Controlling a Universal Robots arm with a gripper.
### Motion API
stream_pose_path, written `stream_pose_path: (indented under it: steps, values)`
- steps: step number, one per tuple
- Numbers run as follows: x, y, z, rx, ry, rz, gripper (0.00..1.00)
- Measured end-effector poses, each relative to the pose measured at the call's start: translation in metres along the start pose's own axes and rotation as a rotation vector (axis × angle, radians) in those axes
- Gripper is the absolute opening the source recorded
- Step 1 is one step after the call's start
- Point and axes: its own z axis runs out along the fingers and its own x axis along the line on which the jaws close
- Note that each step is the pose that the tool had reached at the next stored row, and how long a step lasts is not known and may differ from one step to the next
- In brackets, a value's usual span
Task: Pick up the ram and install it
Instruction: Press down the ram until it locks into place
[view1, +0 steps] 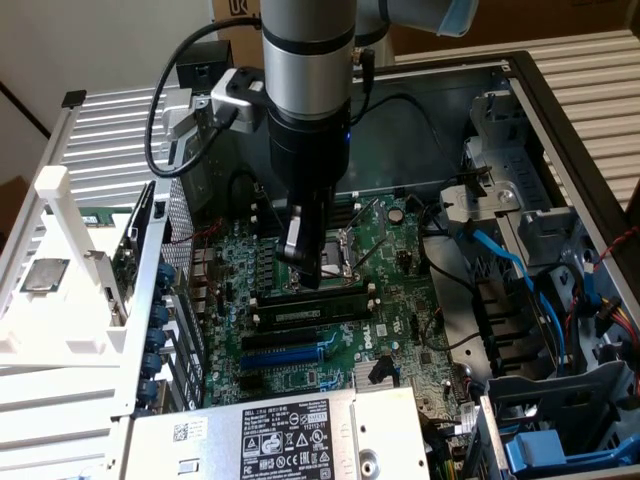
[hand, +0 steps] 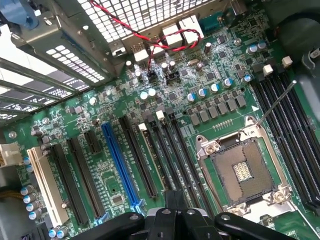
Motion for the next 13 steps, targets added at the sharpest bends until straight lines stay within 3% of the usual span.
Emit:
stream_pose_path:
  steps: [3, 5, 10, 12, 13]
  values:
    - [0.0000, 0.0000, -0.0001, 0.0076, 0.0081, 0.038, 0.10]
    - [0.0001, 0.0000, -0.0001, 0.0113, 0.0099, 0.057, 0.10]
    - [0.0000, 0.0000, 0.0000, 0.0238, 0.0050, 0.105, 0.10]
    - [0.0000, 0.0000, 0.0000, 0.0344, -0.0006, 0.144, 0.10]
    - [0.0000, 0.0000, 0.0000, 0.0368, -0.0019, 0.154, 0.10]
